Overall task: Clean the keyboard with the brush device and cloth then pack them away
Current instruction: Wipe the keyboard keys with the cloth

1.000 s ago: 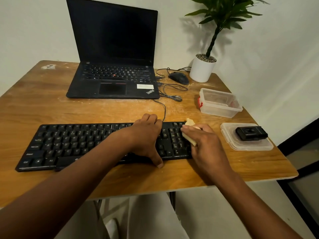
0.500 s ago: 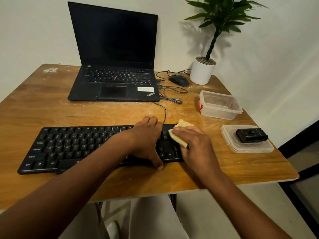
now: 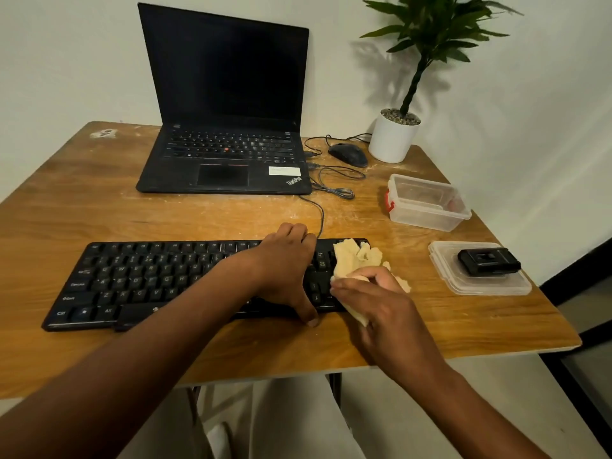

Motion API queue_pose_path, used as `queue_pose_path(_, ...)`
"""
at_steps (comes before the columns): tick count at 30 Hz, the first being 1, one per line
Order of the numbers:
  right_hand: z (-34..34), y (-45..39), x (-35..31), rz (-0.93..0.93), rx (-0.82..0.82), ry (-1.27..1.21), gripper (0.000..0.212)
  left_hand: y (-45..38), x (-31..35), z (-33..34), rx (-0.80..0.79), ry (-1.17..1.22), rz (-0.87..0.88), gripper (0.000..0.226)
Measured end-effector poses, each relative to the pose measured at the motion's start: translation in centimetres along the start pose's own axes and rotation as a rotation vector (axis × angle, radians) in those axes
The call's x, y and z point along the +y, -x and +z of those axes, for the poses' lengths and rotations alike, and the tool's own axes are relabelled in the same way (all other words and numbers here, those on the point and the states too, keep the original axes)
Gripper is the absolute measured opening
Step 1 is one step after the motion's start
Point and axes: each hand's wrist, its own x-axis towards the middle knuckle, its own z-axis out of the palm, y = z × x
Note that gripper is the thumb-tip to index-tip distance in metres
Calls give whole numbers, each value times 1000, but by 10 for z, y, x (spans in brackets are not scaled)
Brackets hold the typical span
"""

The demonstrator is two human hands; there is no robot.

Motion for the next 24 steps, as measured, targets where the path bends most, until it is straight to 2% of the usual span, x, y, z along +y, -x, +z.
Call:
queue_pose_path(7, -22, 9, 44, 104, 26, 11, 66, 1, 1, -1, -2, 4, 1, 137)
queue_pose_path(11, -33, -34, 47, 233, 149, -87, 66, 0, 1, 0, 0, 12, -5, 136)
queue_pose_path(13, -28, -62, 45, 237, 169, -73, 65, 0, 1, 0, -5, 18, -9, 136)
queue_pose_path(15, -18, -82, 38, 215, 71, -1, 62, 0, 1, 0, -4, 20, -11, 135)
queue_pose_path(18, -8, -84, 21, 188, -163, 99, 54, -1, 1, 0, -1, 10, -9, 134)
queue_pose_path(24, -18, -46, -3, 178, -273, 198, 67, -3, 0, 1, 0, -4, 1, 132)
